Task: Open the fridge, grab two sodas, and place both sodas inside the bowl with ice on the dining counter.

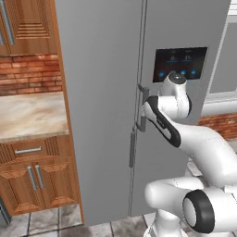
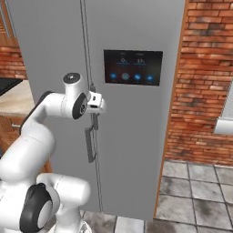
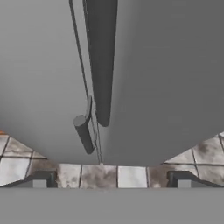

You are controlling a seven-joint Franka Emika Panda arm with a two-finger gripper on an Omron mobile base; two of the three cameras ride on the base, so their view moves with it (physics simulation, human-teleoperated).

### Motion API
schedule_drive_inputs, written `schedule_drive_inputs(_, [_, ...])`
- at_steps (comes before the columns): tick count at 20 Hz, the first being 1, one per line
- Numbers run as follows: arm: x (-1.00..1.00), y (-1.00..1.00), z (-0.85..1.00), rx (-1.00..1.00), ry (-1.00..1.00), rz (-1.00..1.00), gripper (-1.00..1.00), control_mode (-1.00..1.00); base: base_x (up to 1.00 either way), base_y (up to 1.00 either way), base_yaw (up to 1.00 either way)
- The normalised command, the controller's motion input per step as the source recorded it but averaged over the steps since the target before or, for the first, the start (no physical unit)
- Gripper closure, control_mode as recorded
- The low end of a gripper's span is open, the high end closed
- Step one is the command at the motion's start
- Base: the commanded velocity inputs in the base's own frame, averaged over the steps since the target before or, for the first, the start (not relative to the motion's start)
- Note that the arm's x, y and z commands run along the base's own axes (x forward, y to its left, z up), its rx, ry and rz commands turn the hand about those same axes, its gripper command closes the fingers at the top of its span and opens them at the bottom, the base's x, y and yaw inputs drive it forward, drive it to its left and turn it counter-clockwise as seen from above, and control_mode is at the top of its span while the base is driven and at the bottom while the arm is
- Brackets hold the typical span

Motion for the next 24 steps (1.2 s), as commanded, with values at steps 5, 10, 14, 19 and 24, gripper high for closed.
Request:
schedule_drive_inputs(5, [0.47,0.13,-0.14,0.0,-0.09,0.02,-1.0,-1.0,0.0,0.0,0.0])
schedule_drive_inputs(10, [0.54,0.0,-0.01,0.0,-0.03,0.0,-1.0,-1.0,0.0,0.0,0.0])
schedule_drive_inputs(14, [0.46,-0.09,-0.08,0.0,-0.05,0.0,-1.0,-1.0,0.0,0.0,0.0])
schedule_drive_inputs(19, [0.46,0.0,-0.12,0.0,-0.02,0.0,-1.0,-1.0,0.0,0.0,0.0])
schedule_drive_inputs(24, [0.45,0.0,-0.11,0.0,-0.01,0.0,-1.0,-1.0,0.0,0.0,0.0])
